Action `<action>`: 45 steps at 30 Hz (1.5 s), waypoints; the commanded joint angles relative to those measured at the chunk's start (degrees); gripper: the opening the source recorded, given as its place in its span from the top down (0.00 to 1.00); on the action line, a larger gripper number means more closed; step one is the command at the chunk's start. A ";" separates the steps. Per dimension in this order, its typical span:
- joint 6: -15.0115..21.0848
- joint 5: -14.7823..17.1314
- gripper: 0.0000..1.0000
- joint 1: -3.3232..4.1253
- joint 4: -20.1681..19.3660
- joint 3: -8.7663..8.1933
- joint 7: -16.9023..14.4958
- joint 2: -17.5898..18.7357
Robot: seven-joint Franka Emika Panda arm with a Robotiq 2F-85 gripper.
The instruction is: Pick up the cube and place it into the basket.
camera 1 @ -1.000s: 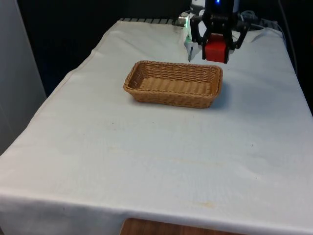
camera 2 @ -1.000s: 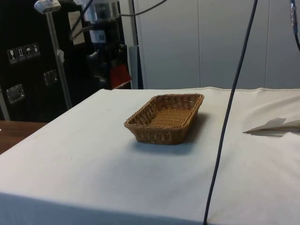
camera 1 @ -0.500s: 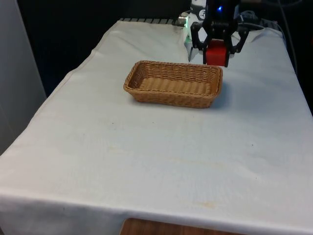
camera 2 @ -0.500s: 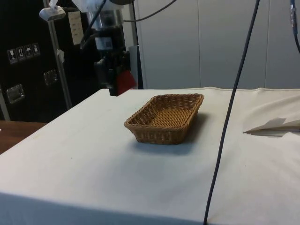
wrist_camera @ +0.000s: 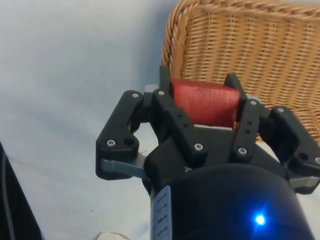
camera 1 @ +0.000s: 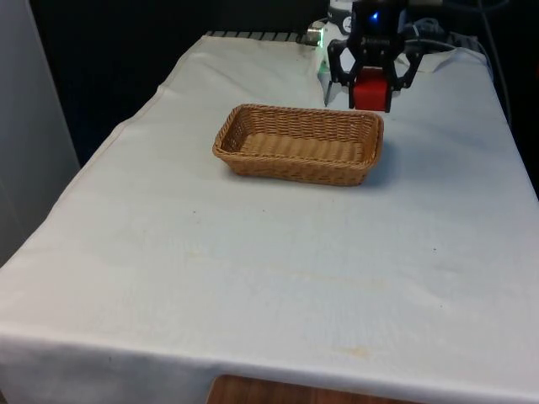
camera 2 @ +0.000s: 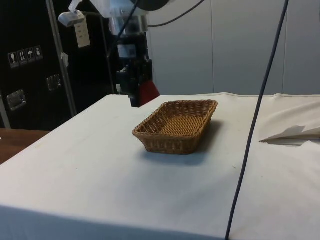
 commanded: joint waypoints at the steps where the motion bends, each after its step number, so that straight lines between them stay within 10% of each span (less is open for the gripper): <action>1: 1.20 0.69 0.97 -0.17 -1.32 0.11 -0.92 -0.92; 27: 11.34 0.23 0.97 -3.21 -15.53 -1.55 -7.28 -6.53; 45: 13.87 0.17 0.97 -4.35 -16.62 -4.18 -11.06 -4.70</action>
